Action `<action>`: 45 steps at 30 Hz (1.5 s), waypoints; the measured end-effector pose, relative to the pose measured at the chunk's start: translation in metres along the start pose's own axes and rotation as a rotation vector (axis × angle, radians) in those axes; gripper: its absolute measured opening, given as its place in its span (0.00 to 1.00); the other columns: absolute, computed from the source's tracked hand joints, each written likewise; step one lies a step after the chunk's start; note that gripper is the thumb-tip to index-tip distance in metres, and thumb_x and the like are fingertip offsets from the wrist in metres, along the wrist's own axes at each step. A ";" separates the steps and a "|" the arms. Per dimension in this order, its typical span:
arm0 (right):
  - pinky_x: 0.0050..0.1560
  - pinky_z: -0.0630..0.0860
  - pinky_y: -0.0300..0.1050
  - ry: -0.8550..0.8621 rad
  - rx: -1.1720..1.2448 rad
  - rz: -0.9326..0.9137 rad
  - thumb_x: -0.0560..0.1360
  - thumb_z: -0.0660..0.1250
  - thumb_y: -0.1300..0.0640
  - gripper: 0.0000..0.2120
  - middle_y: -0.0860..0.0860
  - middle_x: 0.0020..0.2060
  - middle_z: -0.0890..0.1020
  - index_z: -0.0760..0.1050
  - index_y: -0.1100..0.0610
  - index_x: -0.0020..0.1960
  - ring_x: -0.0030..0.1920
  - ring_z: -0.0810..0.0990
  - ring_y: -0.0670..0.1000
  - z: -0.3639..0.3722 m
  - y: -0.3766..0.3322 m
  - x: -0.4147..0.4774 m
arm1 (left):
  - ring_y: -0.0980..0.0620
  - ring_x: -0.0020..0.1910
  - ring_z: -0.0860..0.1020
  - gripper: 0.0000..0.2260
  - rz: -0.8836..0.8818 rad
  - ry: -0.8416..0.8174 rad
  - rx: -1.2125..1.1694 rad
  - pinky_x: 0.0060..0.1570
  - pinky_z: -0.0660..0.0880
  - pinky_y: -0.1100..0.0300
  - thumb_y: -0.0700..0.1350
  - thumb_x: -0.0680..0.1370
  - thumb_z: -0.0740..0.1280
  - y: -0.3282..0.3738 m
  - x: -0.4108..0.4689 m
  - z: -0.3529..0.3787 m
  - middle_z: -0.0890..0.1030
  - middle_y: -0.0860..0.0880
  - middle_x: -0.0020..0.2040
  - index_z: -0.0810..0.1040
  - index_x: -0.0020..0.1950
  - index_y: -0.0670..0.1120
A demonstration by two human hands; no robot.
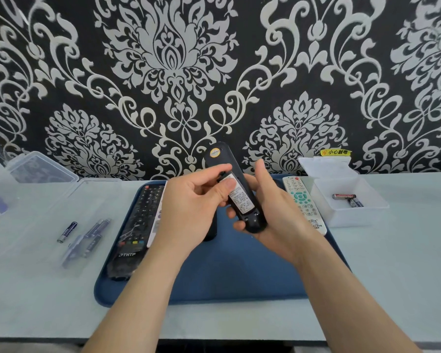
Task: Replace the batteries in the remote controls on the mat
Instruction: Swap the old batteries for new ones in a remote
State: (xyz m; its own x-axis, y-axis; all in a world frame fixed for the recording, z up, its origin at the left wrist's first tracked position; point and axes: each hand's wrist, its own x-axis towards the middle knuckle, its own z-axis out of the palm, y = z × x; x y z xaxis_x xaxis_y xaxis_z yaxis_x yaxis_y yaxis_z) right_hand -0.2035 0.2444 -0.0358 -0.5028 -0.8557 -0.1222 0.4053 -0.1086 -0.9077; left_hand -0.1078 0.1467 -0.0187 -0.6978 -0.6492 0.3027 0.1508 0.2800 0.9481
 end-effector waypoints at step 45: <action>0.33 0.71 0.26 0.238 -0.404 -0.155 0.82 0.54 0.60 0.16 0.44 0.42 0.79 0.74 0.47 0.64 0.35 0.78 0.34 -0.009 -0.001 -0.006 | 0.60 0.44 0.81 0.08 -0.188 -0.218 0.123 0.53 0.77 0.56 0.47 0.80 0.63 -0.027 -0.005 0.033 0.84 0.56 0.46 0.79 0.58 0.53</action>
State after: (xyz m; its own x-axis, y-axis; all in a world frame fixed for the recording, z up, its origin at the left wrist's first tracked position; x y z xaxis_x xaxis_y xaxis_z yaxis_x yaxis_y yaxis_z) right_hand -0.2077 0.2540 -0.0376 -0.7131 -0.7009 -0.0186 0.0072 0.0192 -0.9998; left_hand -0.1317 0.1658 -0.0489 -0.8412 -0.5344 0.0825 -0.0718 0.2616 0.9625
